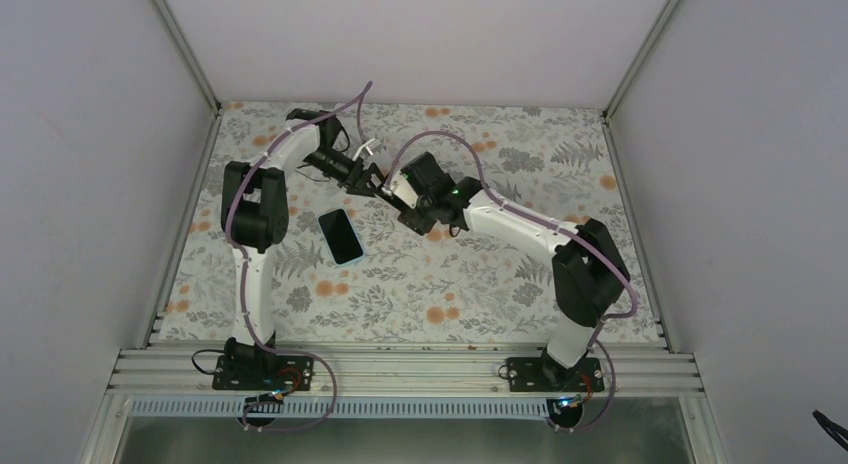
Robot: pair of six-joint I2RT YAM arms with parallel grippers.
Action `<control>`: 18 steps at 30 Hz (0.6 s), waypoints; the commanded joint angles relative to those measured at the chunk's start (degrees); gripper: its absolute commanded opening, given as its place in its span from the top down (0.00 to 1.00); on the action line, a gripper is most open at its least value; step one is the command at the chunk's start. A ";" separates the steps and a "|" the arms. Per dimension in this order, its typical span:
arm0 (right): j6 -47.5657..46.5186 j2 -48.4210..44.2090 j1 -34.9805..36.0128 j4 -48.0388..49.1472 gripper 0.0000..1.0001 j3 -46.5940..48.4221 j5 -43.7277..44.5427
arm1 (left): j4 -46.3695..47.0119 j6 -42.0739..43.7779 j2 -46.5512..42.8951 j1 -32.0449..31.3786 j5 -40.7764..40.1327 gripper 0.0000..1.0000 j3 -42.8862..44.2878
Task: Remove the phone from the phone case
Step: Pick up the phone at the center of the board.
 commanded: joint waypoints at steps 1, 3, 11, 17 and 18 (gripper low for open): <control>0.07 1.00 1.79 2.19 0.54 3.19 1.05 | -0.66 0.21 -2.42 -0.14 3.45 0.00 0.42; 0.32 1.14 2.12 2.37 0.54 3.69 1.08 | -0.66 0.19 -2.40 -0.25 3.91 0.00 -0.05; 0.62 0.25 2.26 2.84 0.54 3.00 1.05 | -0.67 0.21 -2.22 -0.77 4.21 0.44 -1.18; -0.83 -0.82 2.39 2.20 0.52 1.97 -2.10 | -0.74 0.10 -3.21 -1.42 3.34 0.92 0.67; -1.39 -1.23 2.35 2.46 0.50 1.40 -2.49 | -0.69 0.14 -3.63 -1.89 3.22 0.96 0.78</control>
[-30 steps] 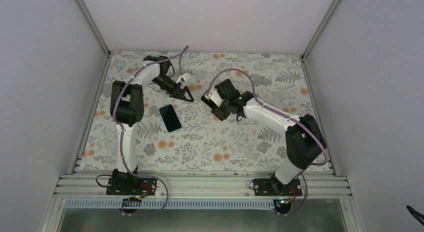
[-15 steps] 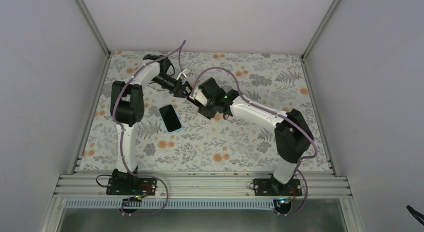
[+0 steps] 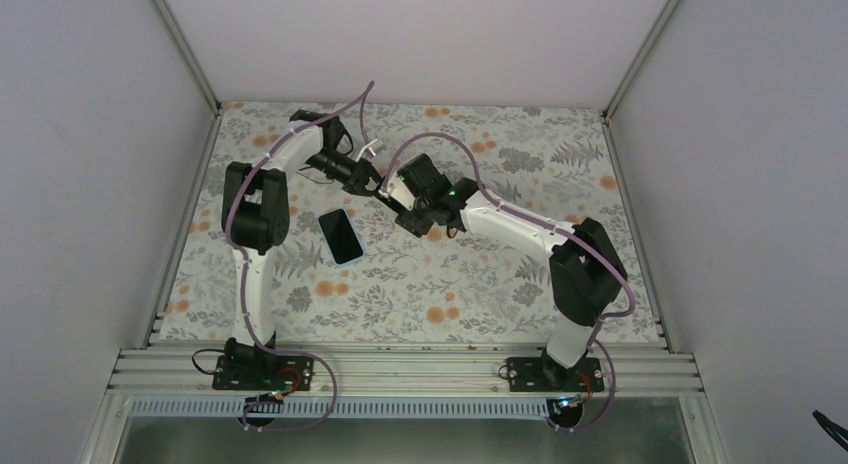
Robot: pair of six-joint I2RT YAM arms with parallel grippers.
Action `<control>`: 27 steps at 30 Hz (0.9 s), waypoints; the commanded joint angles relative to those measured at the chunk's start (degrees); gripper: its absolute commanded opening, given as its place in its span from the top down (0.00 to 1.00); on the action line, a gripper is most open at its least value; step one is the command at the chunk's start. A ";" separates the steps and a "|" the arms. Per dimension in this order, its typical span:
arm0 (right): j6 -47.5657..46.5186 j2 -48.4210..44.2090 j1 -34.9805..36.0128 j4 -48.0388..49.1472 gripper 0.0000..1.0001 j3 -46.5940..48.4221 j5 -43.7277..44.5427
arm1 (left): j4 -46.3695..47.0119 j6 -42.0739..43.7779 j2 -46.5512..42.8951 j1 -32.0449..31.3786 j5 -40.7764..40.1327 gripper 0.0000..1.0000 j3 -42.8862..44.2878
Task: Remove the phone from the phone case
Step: Pick up the phone at the center of the board.
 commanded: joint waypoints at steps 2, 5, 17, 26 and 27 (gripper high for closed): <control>-2.22 -3.31 0.66 3.41 0.46 -0.94 -2.52 | 0.52 0.71 -4.04 -2.15 -1.47 0.98 1.96; -3.65 -4.51 0.44 2.89 0.31 -2.02 -4.73 | 0.56 1.91 -5.58 -3.60 -2.35 0.98 2.10; -11.24 -27.19 -15.10 -8.86 0.00 -11.17 -33.29 | 1.19 15.15 -22.15 -5.10 -13.46 0.98 -1.01; -3.03 -27.71 -18.28 3.58 0.00 -15.38 -23.45 | 26.09 11.24 -45.62 -7.87 -24.73 0.98 -18.88; -3.54 -27.62 -18.43 4.19 0.00 -15.39 -22.80 | 27.00 11.37 -46.81 -7.95 -24.31 0.98 -20.20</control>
